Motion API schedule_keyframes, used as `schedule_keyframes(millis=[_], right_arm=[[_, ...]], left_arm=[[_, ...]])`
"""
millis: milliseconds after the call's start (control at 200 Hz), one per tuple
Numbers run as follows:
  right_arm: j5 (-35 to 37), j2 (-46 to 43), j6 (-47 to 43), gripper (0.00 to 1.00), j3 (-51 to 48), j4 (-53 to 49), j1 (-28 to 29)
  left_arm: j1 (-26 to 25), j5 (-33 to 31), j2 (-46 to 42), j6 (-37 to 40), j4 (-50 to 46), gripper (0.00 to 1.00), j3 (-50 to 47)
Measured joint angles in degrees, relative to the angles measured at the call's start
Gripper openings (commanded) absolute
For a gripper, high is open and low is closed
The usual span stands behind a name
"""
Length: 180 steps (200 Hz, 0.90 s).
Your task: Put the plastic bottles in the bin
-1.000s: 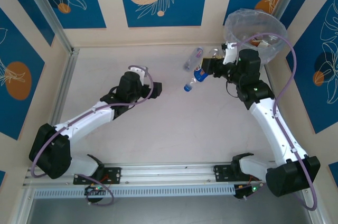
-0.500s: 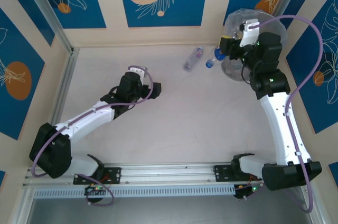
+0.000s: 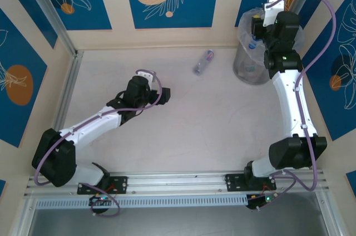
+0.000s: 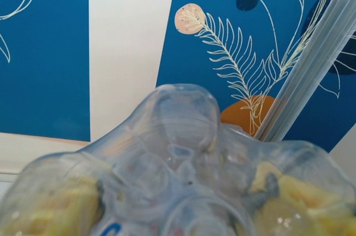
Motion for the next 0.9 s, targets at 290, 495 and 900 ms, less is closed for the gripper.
schedule_keyframes(millis=[290,495,900], right_arm=[[-3.3,0.2,3.5,0.46,4.1,0.4,-3.7],[-2.6,0.0,2.3,0.46,4.1,0.6,-4.7],[6.0,9.2,-8.1,0.53,8.6,-3.5,-1.5]], left_arm=[[0.0,0.0,0.0,0.0,0.0,0.99,0.0],[0.0,0.0,0.0,0.0,-0.1,0.99,0.0],[0.0,0.0,0.8,0.0,-0.5,0.99,0.0]])
